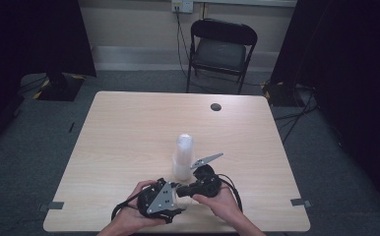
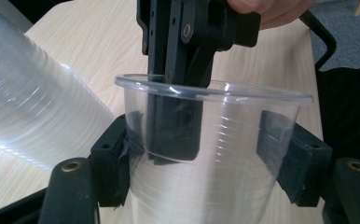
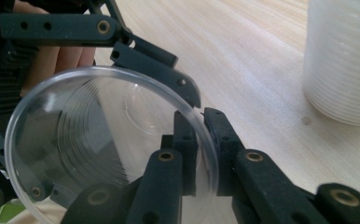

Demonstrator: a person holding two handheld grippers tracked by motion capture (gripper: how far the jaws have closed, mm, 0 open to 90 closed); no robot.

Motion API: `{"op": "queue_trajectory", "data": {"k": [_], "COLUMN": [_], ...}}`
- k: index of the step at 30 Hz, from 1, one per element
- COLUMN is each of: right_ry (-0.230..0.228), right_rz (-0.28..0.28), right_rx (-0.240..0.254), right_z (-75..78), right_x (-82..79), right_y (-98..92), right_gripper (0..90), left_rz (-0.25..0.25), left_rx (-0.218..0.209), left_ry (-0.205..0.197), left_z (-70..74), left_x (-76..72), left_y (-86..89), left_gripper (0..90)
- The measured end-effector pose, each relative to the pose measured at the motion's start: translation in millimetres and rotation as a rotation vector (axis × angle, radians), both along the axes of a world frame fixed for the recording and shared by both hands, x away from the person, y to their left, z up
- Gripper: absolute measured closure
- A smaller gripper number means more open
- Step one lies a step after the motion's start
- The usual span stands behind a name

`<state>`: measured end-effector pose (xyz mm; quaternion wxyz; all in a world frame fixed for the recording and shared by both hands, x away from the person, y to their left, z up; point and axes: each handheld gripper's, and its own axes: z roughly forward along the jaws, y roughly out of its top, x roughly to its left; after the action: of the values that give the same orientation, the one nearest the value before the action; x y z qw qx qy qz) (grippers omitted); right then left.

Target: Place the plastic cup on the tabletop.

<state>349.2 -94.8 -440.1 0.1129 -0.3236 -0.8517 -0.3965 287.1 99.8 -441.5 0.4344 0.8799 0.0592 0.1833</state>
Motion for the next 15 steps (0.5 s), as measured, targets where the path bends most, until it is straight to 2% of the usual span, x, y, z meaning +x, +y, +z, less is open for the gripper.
{"op": "queue_trajectory", "data": {"k": [3,6,15], "right_ry": [-0.004,-0.011,-0.055], "right_rz": [-0.009,-0.019,-0.034], "right_rx": [0.007,0.021,0.063], "right_z": [0.8,2.4,8.8], "right_x": [0.6,0.6,-1.1], "right_y": [-1.4,-3.9,-11.0], "right_gripper": [80.9,78.1,72.6], "left_rz": [0.003,0.008,0.035], "left_rx": [-0.005,-0.012,-0.070], "left_ry": [-0.004,0.014,0.048], "left_z": [-0.9,-1.2,-1.0], "left_x": [0.7,1.7,6.1], "left_y": [1.0,2.1,8.1], "left_gripper": [31.7,31.7,31.8]}}
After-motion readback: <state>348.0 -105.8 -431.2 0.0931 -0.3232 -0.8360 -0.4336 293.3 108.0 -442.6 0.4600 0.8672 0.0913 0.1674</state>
